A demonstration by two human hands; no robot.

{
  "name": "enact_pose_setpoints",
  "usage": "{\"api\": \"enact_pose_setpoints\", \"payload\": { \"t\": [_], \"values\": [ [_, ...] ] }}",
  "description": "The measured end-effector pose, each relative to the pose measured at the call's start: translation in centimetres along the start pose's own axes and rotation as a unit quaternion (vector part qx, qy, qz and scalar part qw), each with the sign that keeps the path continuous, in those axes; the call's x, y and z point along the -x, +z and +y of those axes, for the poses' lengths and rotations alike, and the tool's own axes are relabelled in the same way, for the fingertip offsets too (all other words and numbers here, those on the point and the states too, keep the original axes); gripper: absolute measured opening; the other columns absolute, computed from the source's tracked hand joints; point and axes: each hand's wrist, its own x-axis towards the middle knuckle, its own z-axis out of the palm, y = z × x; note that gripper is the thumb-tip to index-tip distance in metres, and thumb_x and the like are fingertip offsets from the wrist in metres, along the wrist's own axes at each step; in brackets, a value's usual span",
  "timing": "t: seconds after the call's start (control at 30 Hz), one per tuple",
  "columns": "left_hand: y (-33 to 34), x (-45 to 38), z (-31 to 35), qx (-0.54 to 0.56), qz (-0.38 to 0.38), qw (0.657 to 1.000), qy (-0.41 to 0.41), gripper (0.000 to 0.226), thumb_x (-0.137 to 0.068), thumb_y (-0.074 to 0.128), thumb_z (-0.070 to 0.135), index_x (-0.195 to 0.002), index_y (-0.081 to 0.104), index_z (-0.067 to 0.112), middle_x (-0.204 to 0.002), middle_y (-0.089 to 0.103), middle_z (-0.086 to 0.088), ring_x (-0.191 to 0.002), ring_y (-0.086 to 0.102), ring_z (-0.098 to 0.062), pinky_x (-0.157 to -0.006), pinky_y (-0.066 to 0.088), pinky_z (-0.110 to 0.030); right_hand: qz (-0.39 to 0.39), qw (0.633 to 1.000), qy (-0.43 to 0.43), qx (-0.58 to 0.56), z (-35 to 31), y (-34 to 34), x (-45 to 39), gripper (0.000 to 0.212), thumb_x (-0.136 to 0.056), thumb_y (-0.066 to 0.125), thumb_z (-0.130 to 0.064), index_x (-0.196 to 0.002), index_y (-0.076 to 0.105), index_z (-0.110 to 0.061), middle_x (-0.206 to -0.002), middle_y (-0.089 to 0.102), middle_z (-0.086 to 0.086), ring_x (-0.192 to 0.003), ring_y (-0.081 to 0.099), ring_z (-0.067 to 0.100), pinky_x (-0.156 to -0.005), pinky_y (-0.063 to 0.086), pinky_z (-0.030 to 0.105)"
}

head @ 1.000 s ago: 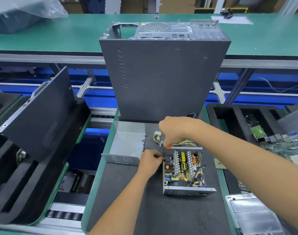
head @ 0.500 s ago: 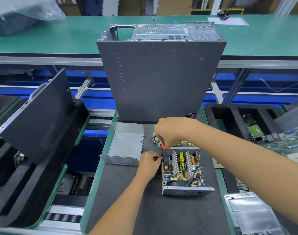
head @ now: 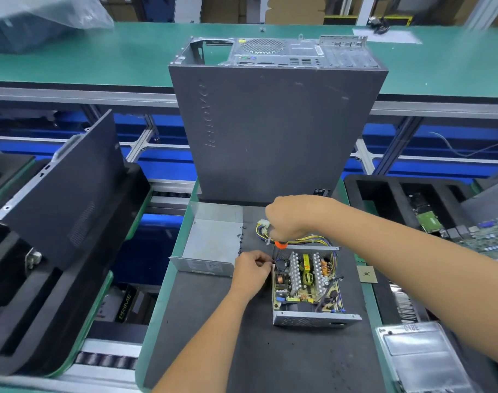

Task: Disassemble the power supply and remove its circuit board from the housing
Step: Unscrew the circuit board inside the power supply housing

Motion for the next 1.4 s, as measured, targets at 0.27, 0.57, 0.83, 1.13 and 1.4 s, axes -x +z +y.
{"api": "enact_pose_setpoints", "payload": {
  "t": [0.27,0.57,0.83,1.13,1.4],
  "values": [
    [0.3,0.6,-0.2,0.030,-0.001,1.000,-0.008,0.017,-0.080,0.065,0.008,-0.074,0.068,0.024,-0.064,0.063,0.006,-0.055,0.053,0.003,-0.054,0.039,-0.003,0.025,0.990,-0.090,0.110,-0.2,0.1,-0.2,0.025,-0.086,0.055,-0.020,-0.065,0.044,-0.012,-0.067,0.044,0.004,-0.051,0.039,0.019,-0.046,0.030,0.028],
    [0.0,1.3,-0.1,0.068,0.032,0.997,0.018,0.017,-0.077,0.062,0.010,-0.077,0.059,0.027,-0.072,0.062,0.006,-0.067,0.056,-0.008,-0.059,0.043,-0.011,0.079,0.967,-0.183,0.156,0.0,0.1,0.2,0.010,-0.076,0.061,-0.011,-0.075,0.054,-0.018,-0.074,0.057,0.001,-0.070,0.053,0.025,-0.059,0.042,0.031],
    [0.1,0.8,5.0,0.063,0.018,0.986,0.155,0.029,-0.081,0.066,0.015,-0.083,0.051,0.040,-0.078,0.061,0.012,-0.072,0.055,0.001,-0.059,0.042,-0.018,0.113,0.980,-0.119,0.109,-0.2,0.8,1.1,0.022,-0.079,0.061,-0.031,-0.095,0.056,-0.016,-0.082,0.060,0.002,-0.071,0.056,0.024,-0.059,0.044,0.032],
    [-0.6,0.1,5.3,0.073,0.010,0.986,0.150,0.032,-0.076,0.076,0.017,-0.061,0.059,0.039,-0.064,0.059,0.025,-0.068,0.052,0.006,-0.060,0.036,-0.008,0.124,0.990,0.061,-0.016,0.9,0.2,2.1,0.047,-0.096,0.041,-0.047,-0.060,0.044,-0.017,-0.066,0.045,0.000,-0.059,0.046,0.019,-0.050,0.030,0.028],
    [-3.5,-0.8,6.6,0.129,-0.141,0.976,0.104,0.033,-0.070,0.080,0.013,-0.095,0.058,0.016,-0.079,0.064,0.007,-0.068,0.059,-0.002,-0.062,0.046,-0.016,0.103,0.989,-0.103,0.012,0.1,-0.2,2.2,0.026,-0.086,0.063,-0.024,-0.107,0.050,-0.015,-0.090,0.036,-0.001,-0.084,0.049,0.023,-0.066,0.043,0.038]
  ]
}}
